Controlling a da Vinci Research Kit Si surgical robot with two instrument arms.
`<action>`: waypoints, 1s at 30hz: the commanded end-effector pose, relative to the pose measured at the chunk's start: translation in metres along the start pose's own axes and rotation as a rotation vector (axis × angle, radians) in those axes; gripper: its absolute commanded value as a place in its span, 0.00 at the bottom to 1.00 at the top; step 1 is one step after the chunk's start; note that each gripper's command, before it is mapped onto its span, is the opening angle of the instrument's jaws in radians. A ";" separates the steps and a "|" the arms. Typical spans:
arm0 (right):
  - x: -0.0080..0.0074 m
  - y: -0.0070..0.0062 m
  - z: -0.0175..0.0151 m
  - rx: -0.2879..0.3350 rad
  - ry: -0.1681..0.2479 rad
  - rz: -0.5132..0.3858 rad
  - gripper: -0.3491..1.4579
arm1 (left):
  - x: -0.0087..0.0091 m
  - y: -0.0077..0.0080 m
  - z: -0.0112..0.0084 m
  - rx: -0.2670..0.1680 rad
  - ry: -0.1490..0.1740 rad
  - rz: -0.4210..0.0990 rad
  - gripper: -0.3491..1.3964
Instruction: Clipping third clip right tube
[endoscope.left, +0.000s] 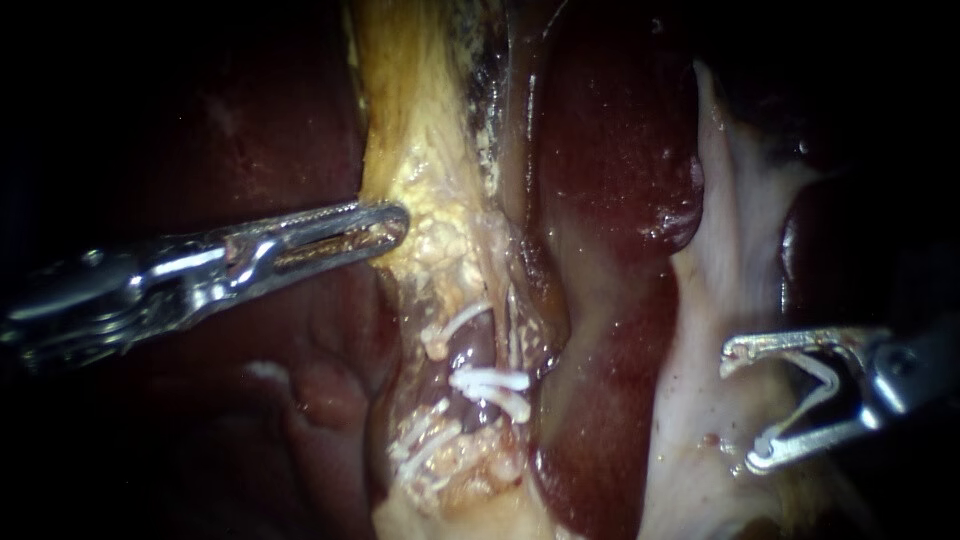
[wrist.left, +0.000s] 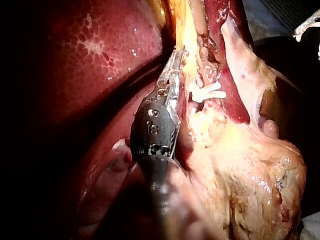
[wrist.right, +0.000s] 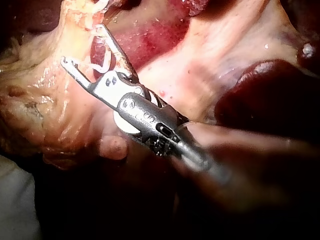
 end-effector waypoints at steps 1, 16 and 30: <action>-0.0001 -0.0001 0.0002 -0.001 0.000 0.012 0.52 | -0.0001 0.0000 -0.0001 -0.003 -0.001 -0.001 0.00; -0.0031 0.0046 0.0081 -0.041 0.006 0.460 0.52 | -0.0044 0.0010 -0.0098 -0.028 -0.087 -0.034 0.00; -0.0083 0.0107 0.0181 -0.110 0.038 0.683 0.52 | -0.0053 -0.0005 -0.0121 -0.024 -0.109 -0.043 0.00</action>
